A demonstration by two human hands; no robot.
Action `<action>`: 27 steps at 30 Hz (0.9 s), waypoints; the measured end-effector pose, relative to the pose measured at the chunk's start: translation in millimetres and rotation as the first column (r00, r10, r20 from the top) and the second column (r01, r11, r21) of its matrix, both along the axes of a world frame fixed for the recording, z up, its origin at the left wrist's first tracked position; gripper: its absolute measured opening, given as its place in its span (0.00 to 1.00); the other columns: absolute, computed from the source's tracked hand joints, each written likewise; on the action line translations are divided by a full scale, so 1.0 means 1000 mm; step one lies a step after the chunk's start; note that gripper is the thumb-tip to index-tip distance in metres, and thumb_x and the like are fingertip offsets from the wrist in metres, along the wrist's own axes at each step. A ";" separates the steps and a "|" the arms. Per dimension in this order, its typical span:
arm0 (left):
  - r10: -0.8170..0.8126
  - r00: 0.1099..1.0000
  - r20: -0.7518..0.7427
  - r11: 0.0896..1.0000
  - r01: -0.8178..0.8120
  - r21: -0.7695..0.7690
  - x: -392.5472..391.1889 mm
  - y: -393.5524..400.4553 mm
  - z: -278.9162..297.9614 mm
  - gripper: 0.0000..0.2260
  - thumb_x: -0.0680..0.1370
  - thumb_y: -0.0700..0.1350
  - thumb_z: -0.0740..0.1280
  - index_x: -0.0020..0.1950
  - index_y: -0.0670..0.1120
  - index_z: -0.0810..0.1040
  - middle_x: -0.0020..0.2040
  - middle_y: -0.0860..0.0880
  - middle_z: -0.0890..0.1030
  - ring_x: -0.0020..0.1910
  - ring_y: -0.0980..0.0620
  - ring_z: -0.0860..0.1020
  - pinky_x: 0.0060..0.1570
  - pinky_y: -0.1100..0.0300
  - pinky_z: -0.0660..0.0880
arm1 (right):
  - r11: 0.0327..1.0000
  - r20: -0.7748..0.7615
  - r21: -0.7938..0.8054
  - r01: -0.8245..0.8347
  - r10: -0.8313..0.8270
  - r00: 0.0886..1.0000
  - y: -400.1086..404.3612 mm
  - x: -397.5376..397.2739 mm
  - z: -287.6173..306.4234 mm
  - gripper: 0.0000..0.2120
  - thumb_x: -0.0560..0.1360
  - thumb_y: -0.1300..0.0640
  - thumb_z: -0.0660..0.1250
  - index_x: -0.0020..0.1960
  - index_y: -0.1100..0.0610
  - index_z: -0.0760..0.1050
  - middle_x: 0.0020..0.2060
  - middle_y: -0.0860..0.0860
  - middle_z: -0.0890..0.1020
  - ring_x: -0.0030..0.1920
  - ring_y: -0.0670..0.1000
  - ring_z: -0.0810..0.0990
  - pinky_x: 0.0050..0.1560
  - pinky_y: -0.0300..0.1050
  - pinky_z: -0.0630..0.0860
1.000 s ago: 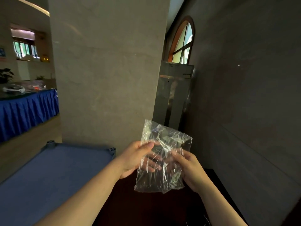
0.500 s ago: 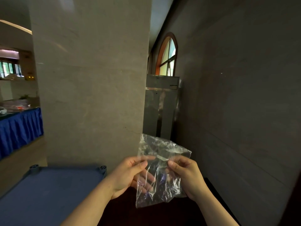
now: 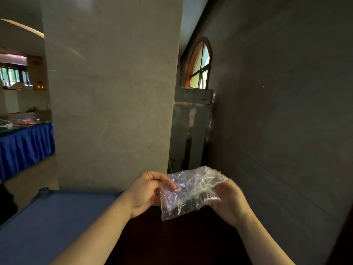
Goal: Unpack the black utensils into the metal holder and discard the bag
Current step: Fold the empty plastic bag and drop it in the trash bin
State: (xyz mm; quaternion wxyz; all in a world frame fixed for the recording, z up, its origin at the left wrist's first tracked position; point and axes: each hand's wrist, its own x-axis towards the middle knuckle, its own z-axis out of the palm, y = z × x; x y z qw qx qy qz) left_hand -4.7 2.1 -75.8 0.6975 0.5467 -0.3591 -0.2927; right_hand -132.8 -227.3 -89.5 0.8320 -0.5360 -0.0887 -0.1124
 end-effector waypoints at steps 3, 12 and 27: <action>0.092 0.982 0.165 0.990 -0.108 0.087 0.000 0.005 0.005 0.22 0.78 0.27 0.56 0.35 0.42 0.85 0.41 0.45 0.86 0.39 0.52 0.84 0.36 0.56 0.80 | 0.992 -0.115 0.083 -0.091 0.101 0.988 -0.007 -0.004 0.003 0.40 0.75 0.27 0.58 0.73 0.56 0.73 0.69 0.62 0.77 0.67 0.69 0.76 0.55 0.67 0.77; 0.119 0.861 0.494 0.953 -0.239 0.187 -0.009 0.011 0.006 0.27 0.73 0.24 0.53 0.27 0.47 0.81 0.34 0.50 0.81 0.37 0.57 0.79 0.41 0.57 0.82 | 0.965 -0.332 -0.254 -0.057 -0.032 0.943 0.012 -0.011 0.008 0.33 0.72 0.49 0.79 0.72 0.57 0.72 0.64 0.62 0.81 0.60 0.64 0.82 0.47 0.55 0.84; 0.259 0.964 -0.051 0.957 -0.249 0.150 -0.027 0.063 -0.025 0.23 0.71 0.53 0.79 0.62 0.47 0.81 0.57 0.46 0.86 0.55 0.48 0.85 0.57 0.41 0.80 | 0.827 -0.006 -0.346 0.444 -0.475 0.880 0.075 0.005 -0.001 0.22 0.66 0.56 0.80 0.58 0.56 0.80 0.45 0.61 0.87 0.45 0.60 0.87 0.46 0.57 0.84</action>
